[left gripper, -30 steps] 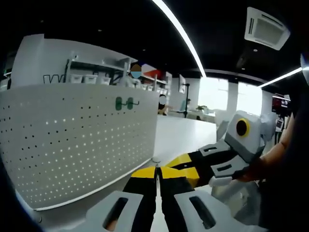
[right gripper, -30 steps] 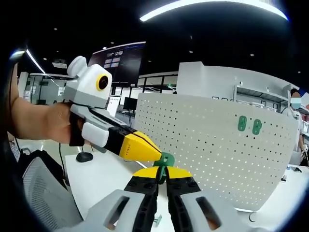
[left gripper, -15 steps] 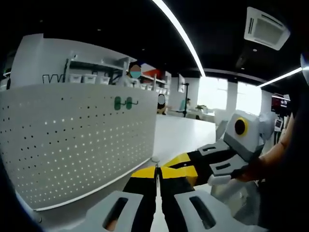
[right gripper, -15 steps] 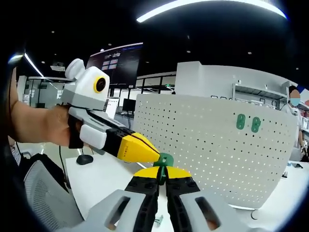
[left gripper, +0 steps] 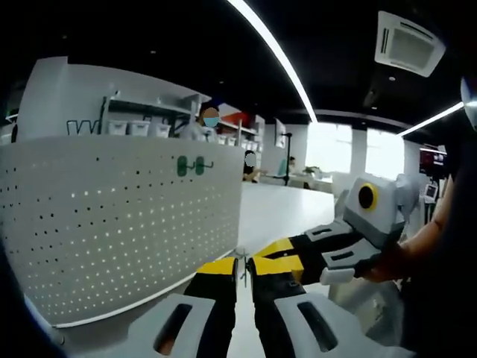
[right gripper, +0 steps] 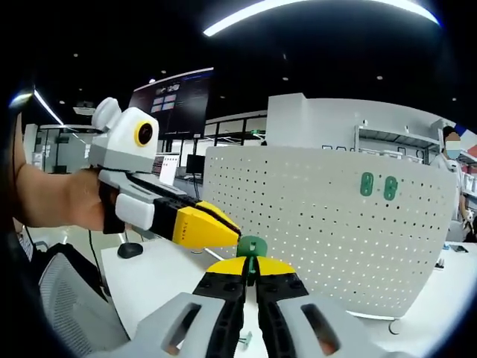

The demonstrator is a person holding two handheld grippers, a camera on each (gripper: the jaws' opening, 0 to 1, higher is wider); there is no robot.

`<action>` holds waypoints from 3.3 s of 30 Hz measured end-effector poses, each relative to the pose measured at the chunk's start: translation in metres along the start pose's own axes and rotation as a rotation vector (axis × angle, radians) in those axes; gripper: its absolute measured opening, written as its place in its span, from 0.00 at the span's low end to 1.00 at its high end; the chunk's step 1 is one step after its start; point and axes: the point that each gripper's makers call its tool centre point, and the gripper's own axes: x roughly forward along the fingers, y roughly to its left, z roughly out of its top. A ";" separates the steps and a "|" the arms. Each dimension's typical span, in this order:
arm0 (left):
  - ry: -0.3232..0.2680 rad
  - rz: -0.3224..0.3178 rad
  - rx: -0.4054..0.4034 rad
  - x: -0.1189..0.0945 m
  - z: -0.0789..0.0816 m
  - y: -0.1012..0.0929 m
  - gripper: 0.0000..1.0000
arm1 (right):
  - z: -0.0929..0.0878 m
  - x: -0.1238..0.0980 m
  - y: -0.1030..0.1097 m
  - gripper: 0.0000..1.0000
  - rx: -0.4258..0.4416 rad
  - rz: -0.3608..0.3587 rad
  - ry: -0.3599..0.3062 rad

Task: Insert the hook assembly into the mounting plate slot until the hook locks in place.

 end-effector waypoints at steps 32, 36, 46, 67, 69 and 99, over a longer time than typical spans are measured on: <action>-0.040 0.180 -0.012 -0.043 -0.020 0.031 0.46 | 0.012 -0.005 -0.045 0.02 0.005 -0.100 -0.023; -0.036 0.195 -0.020 -0.048 -0.024 0.035 0.46 | 0.021 -0.005 -0.069 0.02 -0.004 -0.149 -0.039; -0.025 0.207 -0.028 -0.052 -0.028 0.038 0.46 | 0.043 -0.009 -0.134 0.02 -0.014 -0.281 -0.083; -0.004 0.245 -0.048 -0.058 -0.035 0.049 0.46 | 0.064 -0.003 -0.223 0.02 -0.011 -0.437 -0.130; 0.002 0.249 -0.047 -0.059 -0.037 0.050 0.45 | 0.066 0.000 -0.231 0.02 -0.011 -0.450 -0.136; 0.033 0.316 -0.089 -0.069 -0.050 0.063 0.43 | 0.059 0.041 -0.293 0.02 -0.012 -0.517 -0.118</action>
